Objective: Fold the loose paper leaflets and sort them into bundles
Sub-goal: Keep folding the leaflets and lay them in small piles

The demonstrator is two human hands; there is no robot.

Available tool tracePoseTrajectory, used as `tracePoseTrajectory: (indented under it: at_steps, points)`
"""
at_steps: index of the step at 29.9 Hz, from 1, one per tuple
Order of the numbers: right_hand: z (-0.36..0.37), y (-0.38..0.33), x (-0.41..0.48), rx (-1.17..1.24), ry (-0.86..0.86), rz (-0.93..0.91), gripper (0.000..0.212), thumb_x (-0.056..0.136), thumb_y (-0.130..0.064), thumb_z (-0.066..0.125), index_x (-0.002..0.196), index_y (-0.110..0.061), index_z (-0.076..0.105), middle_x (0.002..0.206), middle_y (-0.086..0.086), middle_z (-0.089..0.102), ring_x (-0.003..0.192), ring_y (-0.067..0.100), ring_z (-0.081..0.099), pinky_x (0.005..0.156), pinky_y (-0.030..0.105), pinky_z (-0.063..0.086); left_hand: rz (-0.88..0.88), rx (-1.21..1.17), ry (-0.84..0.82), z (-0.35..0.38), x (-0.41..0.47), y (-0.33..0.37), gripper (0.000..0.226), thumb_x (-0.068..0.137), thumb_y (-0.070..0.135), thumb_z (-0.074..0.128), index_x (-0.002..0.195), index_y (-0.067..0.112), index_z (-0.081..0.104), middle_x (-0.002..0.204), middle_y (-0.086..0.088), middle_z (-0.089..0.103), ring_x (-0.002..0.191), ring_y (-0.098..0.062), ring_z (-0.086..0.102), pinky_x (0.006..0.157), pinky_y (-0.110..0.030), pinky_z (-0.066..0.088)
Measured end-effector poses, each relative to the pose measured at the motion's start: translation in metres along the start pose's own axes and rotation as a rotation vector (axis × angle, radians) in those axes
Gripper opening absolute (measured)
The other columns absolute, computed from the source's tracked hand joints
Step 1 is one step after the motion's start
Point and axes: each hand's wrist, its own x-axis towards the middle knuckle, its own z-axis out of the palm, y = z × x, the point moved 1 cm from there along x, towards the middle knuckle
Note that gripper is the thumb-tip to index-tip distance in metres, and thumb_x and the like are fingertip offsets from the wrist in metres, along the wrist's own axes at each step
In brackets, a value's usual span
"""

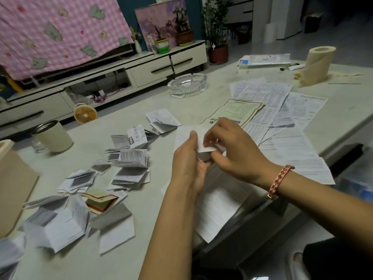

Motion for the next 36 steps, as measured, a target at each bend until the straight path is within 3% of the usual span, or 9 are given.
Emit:
tracePoseTrajectory:
  at_steps: [5,12,14,18,21,24,29,33,36]
  points:
    - [0.004,-0.008,-0.003,-0.078,-0.041,-0.092,0.015,0.071,-0.017,0.045,0.078,-0.010,0.057,0.079,0.007,0.050,0.071,0.023,0.047,0.062,0.029,0.035,0.010,-0.054,0.096,0.000,-0.002,-0.001,0.025,0.101,0.010,0.035,0.086,0.004,0.054,0.055,-0.005,0.062,0.044,-0.011,0.061,0.042,-0.021,0.050]
    - [0.012,-0.017,-0.010,-0.031,-0.141,-0.150,0.016,0.070,-0.014,0.042,0.084,-0.020,0.046,0.070,0.003,0.048,0.061,0.020,0.046,0.052,0.030,0.037,0.040,0.075,0.176,-0.002,-0.002,-0.004,0.023,0.100,0.013,0.040,0.080,0.012,0.050,0.056,-0.002,0.049,0.044,-0.007,0.048,0.045,-0.014,0.041]
    - [0.009,-0.016,-0.008,0.155,-0.163,-0.015,0.019,0.070,-0.008,0.051,0.087,-0.016,0.054,0.072,-0.002,0.050,0.065,0.012,0.045,0.059,0.022,0.038,0.074,0.094,0.177,-0.002,-0.001,-0.002,0.025,0.101,0.012,0.039,0.078,0.012,0.050,0.052,0.001,0.053,0.040,-0.005,0.051,0.045,-0.016,0.045]
    - [-0.009,-0.004,0.005,0.336,0.229,0.383,0.031,0.076,-0.013,0.068,0.104,-0.015,0.056,0.098,-0.002,0.050,0.083,0.007,0.048,0.072,0.010,0.038,0.083,0.166,0.135,-0.001,-0.005,0.004,0.026,0.102,0.015,0.035,0.091,0.012,0.059,0.086,-0.007,0.067,0.074,-0.017,0.065,0.074,-0.036,0.054]
    - [-0.019,0.010,0.010,0.716,0.047,0.821,0.046,0.080,-0.022,0.072,0.120,-0.012,0.052,0.105,0.000,0.056,0.086,0.007,0.056,0.067,0.016,0.046,0.046,0.241,0.081,0.001,-0.008,0.004,0.025,0.102,0.017,0.036,0.094,0.014,0.060,0.093,-0.007,0.068,0.083,-0.019,0.064,0.076,-0.037,0.054]
    - [-0.019,0.013,0.008,1.131,-0.052,1.046,0.015,0.084,-0.009,0.064,0.098,-0.003,0.064,0.088,0.008,0.067,0.068,0.014,0.065,0.055,0.021,0.055,0.010,0.363,0.018,0.003,-0.011,0.001,0.019,0.098,0.009,0.043,0.097,0.009,0.062,0.095,-0.012,0.068,0.079,-0.020,0.068,0.070,-0.032,0.059]
    - [-0.024,0.018,0.009,0.999,0.092,0.984,0.009,0.085,-0.007,0.064,0.077,-0.008,0.060,0.077,0.009,0.066,0.063,0.017,0.063,0.053,0.021,0.055,0.016,0.495,-0.042,0.006,-0.019,0.001,0.023,0.083,-0.020,0.044,0.079,-0.002,0.058,0.052,0.005,0.062,0.066,-0.023,0.070,0.069,-0.026,0.059]
    - [-0.024,0.020,0.007,0.856,0.066,0.914,0.014,0.085,-0.009,0.065,0.073,-0.012,0.057,0.075,0.003,0.063,0.063,0.013,0.060,0.053,0.021,0.051,0.007,0.530,-0.005,0.005,-0.016,0.002,0.034,0.079,-0.023,0.037,0.090,-0.002,0.061,0.086,-0.012,0.068,0.086,-0.032,0.069,0.071,-0.029,0.059]
    - [-0.021,0.020,0.006,0.808,0.058,0.873,0.012,0.084,-0.009,0.066,0.076,-0.012,0.057,0.078,0.004,0.062,0.069,0.016,0.059,0.062,0.024,0.049,0.018,0.609,0.066,0.003,-0.015,0.001,0.035,0.077,-0.020,0.038,0.084,0.005,0.062,0.081,-0.007,0.064,0.073,-0.021,0.064,0.061,-0.024,0.059]
